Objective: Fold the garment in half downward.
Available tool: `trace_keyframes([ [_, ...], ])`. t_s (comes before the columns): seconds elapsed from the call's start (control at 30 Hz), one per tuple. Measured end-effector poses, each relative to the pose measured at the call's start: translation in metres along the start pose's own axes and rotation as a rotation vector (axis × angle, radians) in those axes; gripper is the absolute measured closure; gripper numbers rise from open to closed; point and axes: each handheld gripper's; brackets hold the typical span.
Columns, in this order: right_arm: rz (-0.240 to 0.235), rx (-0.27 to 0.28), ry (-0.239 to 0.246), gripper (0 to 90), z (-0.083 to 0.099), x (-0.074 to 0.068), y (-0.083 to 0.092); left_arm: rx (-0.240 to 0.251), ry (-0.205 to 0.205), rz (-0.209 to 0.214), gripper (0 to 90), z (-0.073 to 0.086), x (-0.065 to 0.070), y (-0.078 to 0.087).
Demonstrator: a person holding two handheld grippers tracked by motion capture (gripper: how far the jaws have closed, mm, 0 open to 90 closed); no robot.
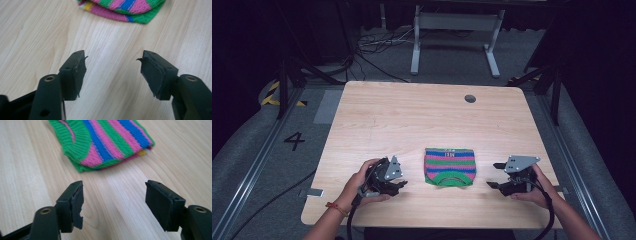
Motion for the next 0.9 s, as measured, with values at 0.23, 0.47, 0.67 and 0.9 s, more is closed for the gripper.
trace_keyframes([
  [0.23,0.065,0.013,-0.045,28.7,0.021,0.007,0.016,0.002,0.028,-0.02,29.0,0.013,-0.003,0.009],
  [0.47,0.133,0.036,-0.088,28.3,0.04,0.015,0.031,0.015,0.091,-0.022,26.2,0.04,-0.012,0.018],
  [0.67,0.151,0.045,-0.143,28.5,0.057,0.023,0.037,0.019,0.147,-0.038,24.3,0.059,-0.017,0.025],
  [0.9,0.226,0.01,-0.219,26.6,0.082,0.035,0.04,-0.02,0.249,-0.08,21.1,0.085,-0.024,0.03],
])
Point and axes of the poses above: each handheld gripper's, and its own axes: y roughly backward along the jaws, z roughly out of its underside, x roughly to its right, and after that the axes turned 2 degrees about -y, right-handed
